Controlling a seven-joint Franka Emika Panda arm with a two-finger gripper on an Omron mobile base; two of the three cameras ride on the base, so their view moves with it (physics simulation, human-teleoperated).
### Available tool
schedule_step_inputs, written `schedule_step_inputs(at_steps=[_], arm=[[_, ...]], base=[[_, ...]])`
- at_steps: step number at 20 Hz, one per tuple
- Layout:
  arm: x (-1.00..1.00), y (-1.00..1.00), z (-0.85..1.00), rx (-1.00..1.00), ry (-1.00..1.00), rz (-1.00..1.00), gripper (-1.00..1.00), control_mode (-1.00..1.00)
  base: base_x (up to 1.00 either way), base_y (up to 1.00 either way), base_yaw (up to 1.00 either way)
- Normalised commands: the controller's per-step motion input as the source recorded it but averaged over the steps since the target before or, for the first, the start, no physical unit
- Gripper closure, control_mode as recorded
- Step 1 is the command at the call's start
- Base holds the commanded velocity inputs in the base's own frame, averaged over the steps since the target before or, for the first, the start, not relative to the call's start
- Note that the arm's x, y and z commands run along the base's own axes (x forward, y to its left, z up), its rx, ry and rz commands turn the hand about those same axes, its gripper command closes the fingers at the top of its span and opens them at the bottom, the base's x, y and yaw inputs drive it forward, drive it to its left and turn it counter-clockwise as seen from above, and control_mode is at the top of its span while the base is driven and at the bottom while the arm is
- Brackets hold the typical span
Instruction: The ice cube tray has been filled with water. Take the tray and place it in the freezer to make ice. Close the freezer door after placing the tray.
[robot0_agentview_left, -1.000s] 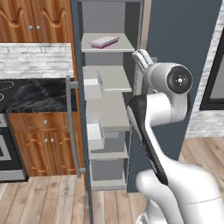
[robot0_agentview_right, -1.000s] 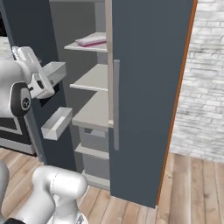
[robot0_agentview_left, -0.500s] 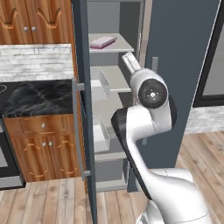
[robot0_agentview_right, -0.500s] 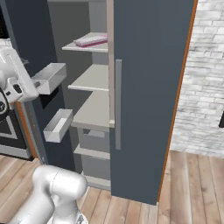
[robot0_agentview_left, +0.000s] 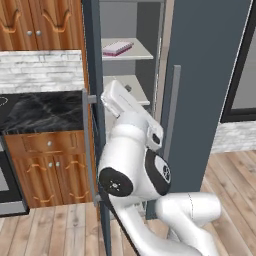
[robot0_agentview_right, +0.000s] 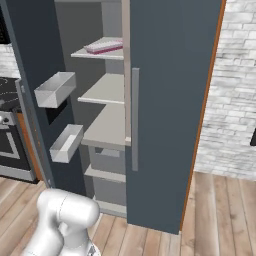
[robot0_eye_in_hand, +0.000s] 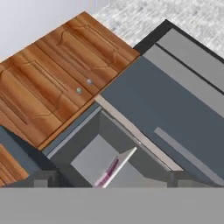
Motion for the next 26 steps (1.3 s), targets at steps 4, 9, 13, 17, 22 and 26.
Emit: schedule_step_inputs(at_steps=[4, 9, 13, 17, 22, 26], arm=[[0.62, 0.92, 0.00, -0.24, -0.03, -0.06, -1.00, -1.00], [1.00, 0.93, 0.00, -0.23, 0.00, -0.12, -1.00, -1.00], [1.00, 0.94, 0.00, -0.21, 0.00, -0.16, -1.00, -1.00], [0.99, 0.85, 0.00, -0.18, 0.01, -0.22, -1.00, -1.00], [0.95, 0.39, 0.00, -0.10, 0.09, -0.35, -1.00, -1.00], [0.77, 0.03, 0.00, -0.03, 0.12, -0.42, -1.00, -1.00]], base=[[0.00, 0.00, 0.00], [0.00, 0.00, 0.00], [0.00, 0.00, 0.00], [0.00, 0.00, 0.00], [0.00, 0.00, 0.00], [0.00, 0.00, 0.00]])
